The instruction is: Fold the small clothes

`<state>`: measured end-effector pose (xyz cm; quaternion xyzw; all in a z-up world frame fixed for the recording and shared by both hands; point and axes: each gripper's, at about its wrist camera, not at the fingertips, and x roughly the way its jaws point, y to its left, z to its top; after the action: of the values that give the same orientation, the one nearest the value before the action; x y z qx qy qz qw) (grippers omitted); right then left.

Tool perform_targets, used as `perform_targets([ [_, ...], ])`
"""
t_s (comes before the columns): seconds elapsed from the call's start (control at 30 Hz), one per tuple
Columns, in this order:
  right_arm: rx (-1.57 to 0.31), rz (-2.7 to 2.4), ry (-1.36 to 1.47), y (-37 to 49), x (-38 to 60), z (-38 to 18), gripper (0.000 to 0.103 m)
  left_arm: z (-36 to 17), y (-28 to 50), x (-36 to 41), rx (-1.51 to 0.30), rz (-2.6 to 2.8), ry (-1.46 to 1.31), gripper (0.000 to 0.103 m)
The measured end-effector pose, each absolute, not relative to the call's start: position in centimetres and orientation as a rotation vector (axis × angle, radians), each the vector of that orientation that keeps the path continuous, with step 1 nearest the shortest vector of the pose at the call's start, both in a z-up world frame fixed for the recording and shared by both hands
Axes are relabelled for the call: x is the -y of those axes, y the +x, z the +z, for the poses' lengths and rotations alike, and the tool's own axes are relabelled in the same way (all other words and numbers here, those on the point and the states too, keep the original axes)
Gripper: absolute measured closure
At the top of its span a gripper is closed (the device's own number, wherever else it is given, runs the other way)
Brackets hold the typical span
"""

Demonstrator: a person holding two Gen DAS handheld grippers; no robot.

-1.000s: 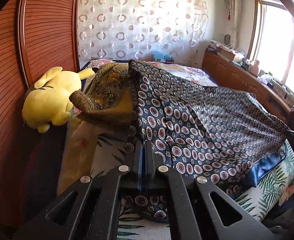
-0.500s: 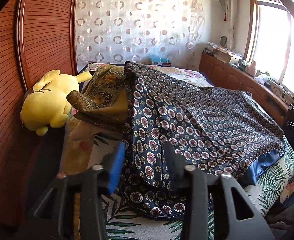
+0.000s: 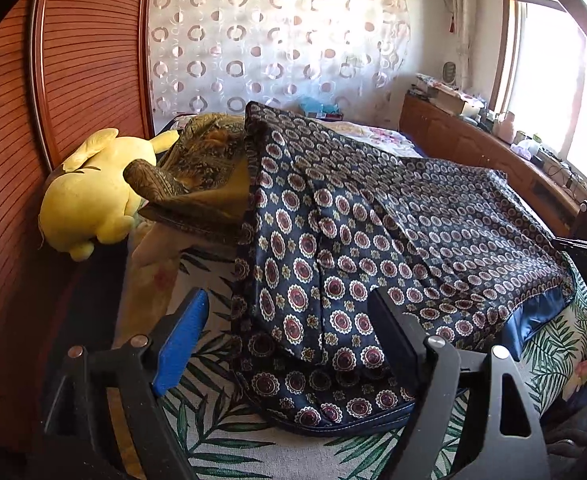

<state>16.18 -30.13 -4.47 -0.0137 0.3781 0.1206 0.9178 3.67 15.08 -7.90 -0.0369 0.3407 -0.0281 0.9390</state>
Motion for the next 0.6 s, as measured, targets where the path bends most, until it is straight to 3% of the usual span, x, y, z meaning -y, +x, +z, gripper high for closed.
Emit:
perform_targets([
  [0.07, -0.791, 0.236, -0.021, 17.0, 30.3, -4.7, 0.068, -8.1, 3.7, -15.0, -0.700, -0.058, -0.074, 0.021],
  [0.13, -0.790, 0.251, -0.005, 17.3, 30.5, -4.8, 0.076, -8.3, 3.7, -14.9, -0.705, -0.057, -0.070, 0.021],
  [0.2, -0.792, 0.271, -0.007, 17.2, 30.6, -5.0, 0.102, -8.4, 3.8, -14.9, -0.708, -0.054, -0.072, 0.021],
  [0.47, -0.669, 0.150, -0.063, 14.7, 31.3, -2.9, 0.102, -8.6, 3.9, -14.7, -0.716, -0.041, -0.077, 0.021],
  [0.53, -0.670, 0.159, -0.096, 14.1, 30.6, -2.9, 0.095, -8.6, 3.9, -14.7, -0.717, -0.036, -0.075, 0.021],
  [0.6, -0.662, 0.167, -0.118, 12.9, 29.8, -2.6, 0.075, -8.5, 4.0, -14.8, -0.713, -0.032, -0.078, 0.021],
])
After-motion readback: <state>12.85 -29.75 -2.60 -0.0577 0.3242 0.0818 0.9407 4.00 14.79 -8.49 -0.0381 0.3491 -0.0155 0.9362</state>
